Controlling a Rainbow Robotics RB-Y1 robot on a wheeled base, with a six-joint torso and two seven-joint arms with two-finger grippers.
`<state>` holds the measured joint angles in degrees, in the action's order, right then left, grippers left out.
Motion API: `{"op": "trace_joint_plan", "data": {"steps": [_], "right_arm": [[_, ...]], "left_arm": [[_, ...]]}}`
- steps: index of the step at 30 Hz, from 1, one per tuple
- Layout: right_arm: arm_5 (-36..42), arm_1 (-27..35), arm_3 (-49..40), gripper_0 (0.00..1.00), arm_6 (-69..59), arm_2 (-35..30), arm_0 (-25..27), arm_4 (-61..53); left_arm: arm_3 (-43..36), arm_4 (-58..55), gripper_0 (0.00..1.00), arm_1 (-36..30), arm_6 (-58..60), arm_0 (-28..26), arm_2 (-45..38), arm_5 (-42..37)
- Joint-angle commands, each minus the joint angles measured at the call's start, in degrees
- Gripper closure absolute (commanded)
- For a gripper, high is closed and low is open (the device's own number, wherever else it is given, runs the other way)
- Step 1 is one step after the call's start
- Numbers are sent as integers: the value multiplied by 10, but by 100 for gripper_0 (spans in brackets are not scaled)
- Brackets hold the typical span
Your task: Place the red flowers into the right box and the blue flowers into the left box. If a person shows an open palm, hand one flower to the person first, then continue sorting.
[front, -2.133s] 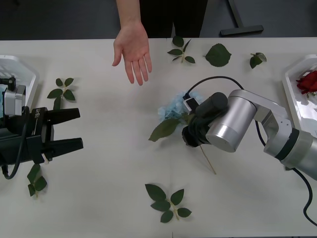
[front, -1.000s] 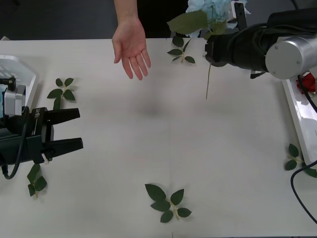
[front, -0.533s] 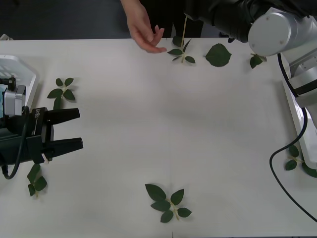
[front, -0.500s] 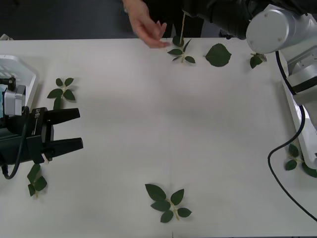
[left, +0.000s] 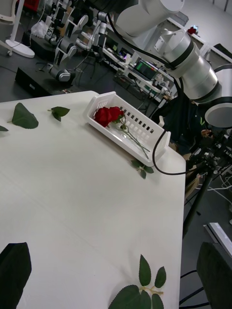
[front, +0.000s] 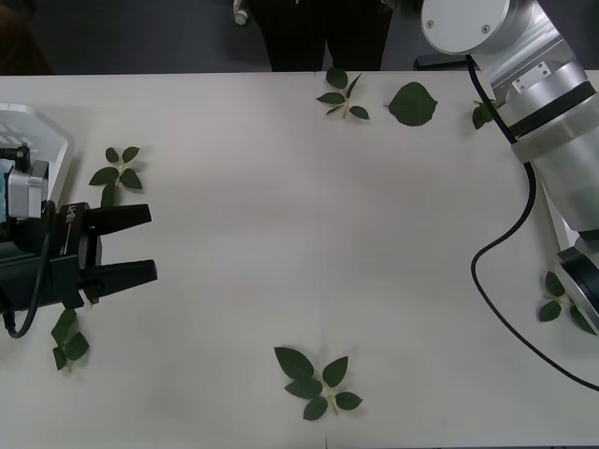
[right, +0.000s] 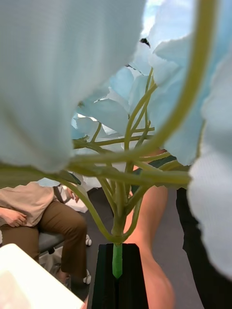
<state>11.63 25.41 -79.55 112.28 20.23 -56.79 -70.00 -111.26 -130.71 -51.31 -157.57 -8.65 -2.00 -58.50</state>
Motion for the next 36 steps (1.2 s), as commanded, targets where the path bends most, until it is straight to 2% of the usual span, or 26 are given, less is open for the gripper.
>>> {"op": "trace_joint_plan", "data": {"steps": [1, 2, 3, 4, 6, 8, 10, 17, 23, 27, 30, 36], "right_arm": [[-6, -10, -12, 91, 17, 3, -30, -7], [-6, -10, -12, 72, 17, 3, -29, -11], [-6, -10, -12, 66, 17, 3, -30, -12], [-6, -10, -12, 53, 17, 3, -29, -21], [-6, -10, -13, 42, 17, 4, -30, -36], [-6, -10, -13, 27, 20, 3, -29, -70], [-6, -10, -13, 19, 22, 6, -29, -88], [-5, 5, -17, 14, 30, 17, -29, -116], [18, 61, -25, 13, 37, 38, -8, -216], [130, 100, -25, 13, 47, -7, 24, -234], [263, 129, -25, 13, 63, -49, 42, -253], [383, 206, -27, 14, 207, -54, 95, -365]], "left_arm": [[-5, -9, 0, -21, 26, -13, 5, 5], [-5, -9, 0, -21, 26, -13, 5, 5], [-5, -9, 0, -21, 26, -13, 5, 5], [-5, -9, 0, -21, 26, -13, 5, 5], [-5, -9, 0, -21, 26, -13, 5, 5], [-5, -9, 0, -21, 26, -13, 5, 5], [-5, -9, 0, -21, 26, -13, 5, 5], [-5, -9, 0, -21, 26, -13, 5, 5], [-5, -9, 0, -21, 26, -13, 5, 5], [-5, -9, 0, -21, 26, -13, 5, 5], [-5, -9, 0, -21, 26, -13, 5, 5], [-5, -9, 0, -21, 26, -13, 5, 5]]}}
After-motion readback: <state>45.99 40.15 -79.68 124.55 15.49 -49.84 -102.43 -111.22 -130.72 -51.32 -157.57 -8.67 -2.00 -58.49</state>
